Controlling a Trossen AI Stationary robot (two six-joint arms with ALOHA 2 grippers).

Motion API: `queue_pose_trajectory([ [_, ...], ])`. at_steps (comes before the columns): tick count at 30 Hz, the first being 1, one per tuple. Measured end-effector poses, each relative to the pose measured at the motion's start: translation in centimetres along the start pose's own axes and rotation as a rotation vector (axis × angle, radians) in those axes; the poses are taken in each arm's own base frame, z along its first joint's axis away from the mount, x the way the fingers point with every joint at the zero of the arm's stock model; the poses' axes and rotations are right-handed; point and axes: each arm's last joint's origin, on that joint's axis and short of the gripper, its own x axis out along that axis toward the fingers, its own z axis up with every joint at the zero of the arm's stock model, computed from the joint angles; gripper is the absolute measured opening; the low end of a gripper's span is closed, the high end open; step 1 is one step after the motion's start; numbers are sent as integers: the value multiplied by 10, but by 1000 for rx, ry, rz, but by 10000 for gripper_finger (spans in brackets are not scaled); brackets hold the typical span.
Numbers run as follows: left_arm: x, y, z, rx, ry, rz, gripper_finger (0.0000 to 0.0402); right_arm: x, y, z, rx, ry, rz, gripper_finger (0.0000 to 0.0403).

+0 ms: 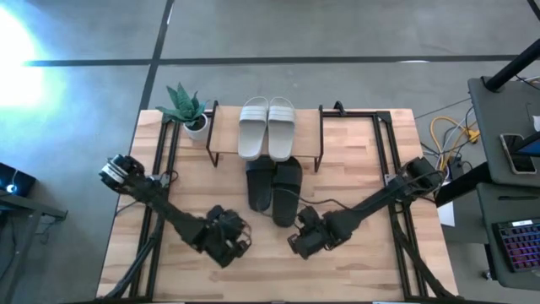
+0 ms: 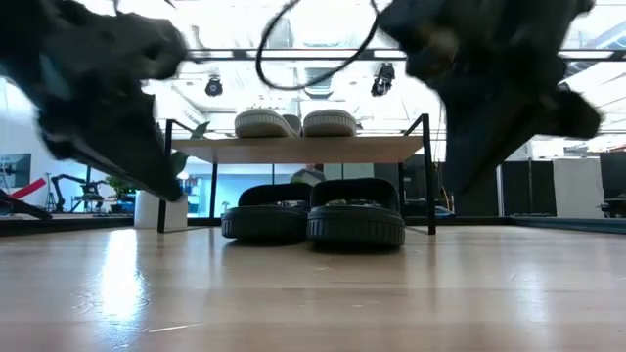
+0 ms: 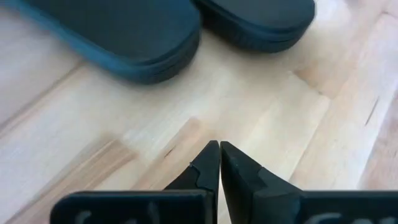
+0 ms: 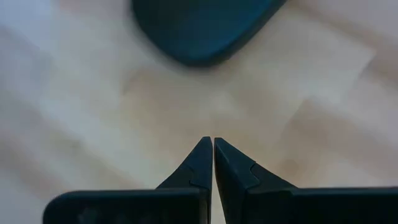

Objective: Pick and place slides into the shelf
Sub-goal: Adjust the black slides under the shelf

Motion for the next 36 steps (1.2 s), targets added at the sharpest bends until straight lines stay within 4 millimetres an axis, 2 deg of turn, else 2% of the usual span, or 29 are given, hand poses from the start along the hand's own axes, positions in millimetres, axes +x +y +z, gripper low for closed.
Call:
queue_pose_trajectory([
  [4, -22, 4, -10, -46, -12, 20, 0, 12, -6, 14, -17, -20, -8, 8],
  [8, -32, 8, -16, -48, 4, 43, 0, 20, -7, 25, -32, -21, 24, 8],
  [15, -35, 9, -19, -52, 14, 47, 0, 30, -5, 27, -23, 2, 128, 8],
  [24, -35, 11, -19, -36, 17, 68, 0, 47, -27, 31, -24, 7, 74, 8],
  [30, -35, 11, -19, -34, 18, 72, 0, 58, -33, 55, -7, -30, 110, 8],
  [36, -35, 11, -19, -50, 17, 72, 0, 65, -45, 83, 10, -73, 72, 8],
])
